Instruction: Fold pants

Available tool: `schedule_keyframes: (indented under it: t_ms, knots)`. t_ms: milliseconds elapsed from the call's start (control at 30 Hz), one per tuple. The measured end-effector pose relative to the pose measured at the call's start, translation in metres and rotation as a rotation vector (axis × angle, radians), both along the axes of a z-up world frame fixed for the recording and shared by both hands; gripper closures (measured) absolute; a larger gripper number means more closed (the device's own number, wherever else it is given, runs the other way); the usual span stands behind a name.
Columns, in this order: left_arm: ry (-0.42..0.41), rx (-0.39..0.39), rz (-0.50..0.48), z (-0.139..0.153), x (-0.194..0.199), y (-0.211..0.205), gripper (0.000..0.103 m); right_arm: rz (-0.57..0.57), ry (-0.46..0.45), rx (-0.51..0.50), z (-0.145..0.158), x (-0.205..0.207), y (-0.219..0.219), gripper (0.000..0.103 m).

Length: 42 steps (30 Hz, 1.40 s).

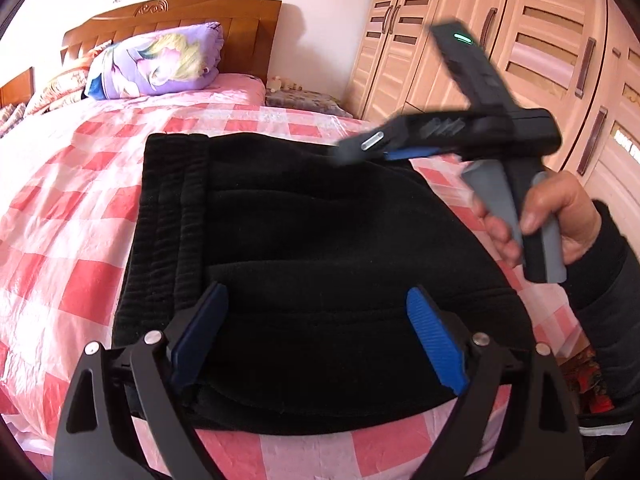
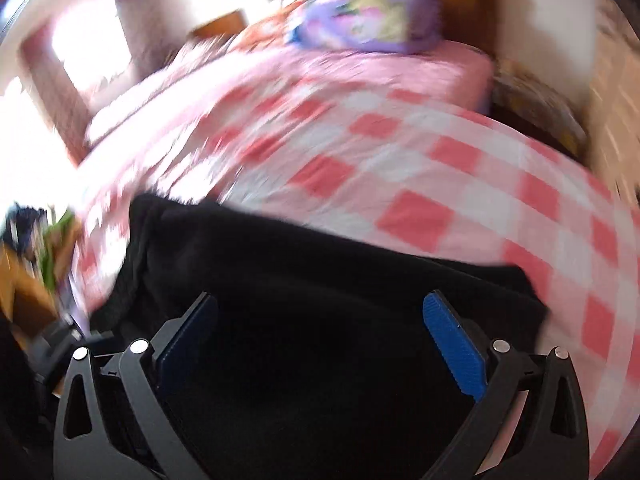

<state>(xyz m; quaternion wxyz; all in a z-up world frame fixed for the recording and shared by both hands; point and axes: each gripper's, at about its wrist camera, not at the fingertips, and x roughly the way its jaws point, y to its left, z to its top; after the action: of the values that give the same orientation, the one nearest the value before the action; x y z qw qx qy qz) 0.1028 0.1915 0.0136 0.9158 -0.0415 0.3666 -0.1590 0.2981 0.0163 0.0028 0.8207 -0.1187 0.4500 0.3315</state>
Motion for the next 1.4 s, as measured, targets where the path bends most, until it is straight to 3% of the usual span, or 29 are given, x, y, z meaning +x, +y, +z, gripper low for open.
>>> schedule_keyframes:
  t_ms: [67, 133, 233, 367, 400, 467, 567, 633, 667, 700, 800, 900, 1033, 1100, 1133, 1167, 1233, 1300, 1333, 1400]
  knots:
    - [0.004, 0.007, 0.003, 0.0, -0.001, -0.002, 0.012, -0.026, 0.02, -0.125, -0.022, 0.021, 0.02, 0.004]
    - [0.014, 0.014, 0.001, 0.001, 0.001, -0.001, 0.012, -0.067, 0.122, -0.07, -0.02, 0.04, 0.019, 0.004]
    - [0.016, -0.021, -0.006, 0.001, 0.002, 0.004, 0.012, -0.084, 0.103, -0.065, -0.006, 0.031, 0.015, 0.005]
    - [0.011, -0.038, -0.011, 0.001, 0.002, 0.006, 0.012, -0.052, 0.18, 0.152, 0.004, 0.024, -0.009, 0.004]
    - [0.012, -0.036, -0.012, 0.001, 0.002, 0.005, 0.012, -0.052, 0.166, 0.194, 0.0, 0.03, -0.012, 0.004]
    - [0.02, -0.031, -0.015, 0.001, 0.003, 0.004, 0.012, -0.089, 0.234, 0.148, -0.025, 0.052, -0.012, 0.004]
    - [0.034, -0.047, -0.017, 0.003, 0.003, 0.005, 0.012, -0.179, 0.207, 0.259, 0.0, 0.068, -0.036, 0.004]
    - [0.043, -0.083, -0.021, 0.006, 0.003, 0.009, 0.012, -0.253, 0.222, 0.471, 0.019, 0.077, -0.082, 0.004]
    - [0.05, -0.106, -0.021, 0.008, 0.004, 0.014, 0.012, -0.26, 0.268, 0.655, 0.025, 0.077, -0.116, 0.004]
    - [0.06, -0.141, -0.017, 0.013, 0.004, 0.018, 0.011, -0.274, 0.275, 0.715, 0.029, 0.075, -0.138, 0.004]
    - [0.052, -0.232, -0.041, 0.035, 0.003, 0.022, 0.008, -0.255, 0.206, 0.744, 0.04, 0.058, -0.192, 0.004]
    - [0.004, -0.281, -0.074, 0.056, 0.012, 0.015, 0.002, -0.14, 0.29, 0.815, 0.027, 0.039, -0.211, 0.004]
    - [0.048, -0.179, -0.034, 0.052, 0.059, -0.01, 0.002, -0.036, 0.364, 0.747, -0.002, 0.025, -0.183, 0.004]
    - [0.135, -0.148, 0.021, 0.035, 0.088, -0.01, 0.002, -0.04, 0.425, 0.716, -0.025, 0.038, -0.17, 0.005]
    - [0.201, -0.107, 0.059, 0.023, 0.099, -0.009, 0.002, -0.057, 0.431, 0.664, -0.038, 0.05, -0.164, 0.009]
    - [0.259, -0.077, 0.081, 0.01, 0.108, -0.007, 0.002, -0.088, 0.411, 0.694, -0.04, 0.058, -0.169, 0.017]
    - [0.205, -0.092, 0.052, 0.004, 0.104, -0.003, 0.002, -0.191, 0.411, 0.794, -0.037, 0.072, -0.186, 0.021]
    - [0.171, -0.106, 0.028, 0.001, 0.096, 0.001, 0.002, -0.281, 0.35, 0.813, -0.027, 0.074, -0.195, 0.006]
    - [0.163, -0.108, 0.024, 0.0, 0.093, 0.002, 0.002, -0.289, 0.302, 0.79, -0.019, 0.071, -0.192, 0.004]
    - [0.147, -0.1, 0.02, -0.002, 0.091, 0.001, 0.002, -0.19, 0.297, 0.759, -0.008, 0.063, -0.171, 0.004]
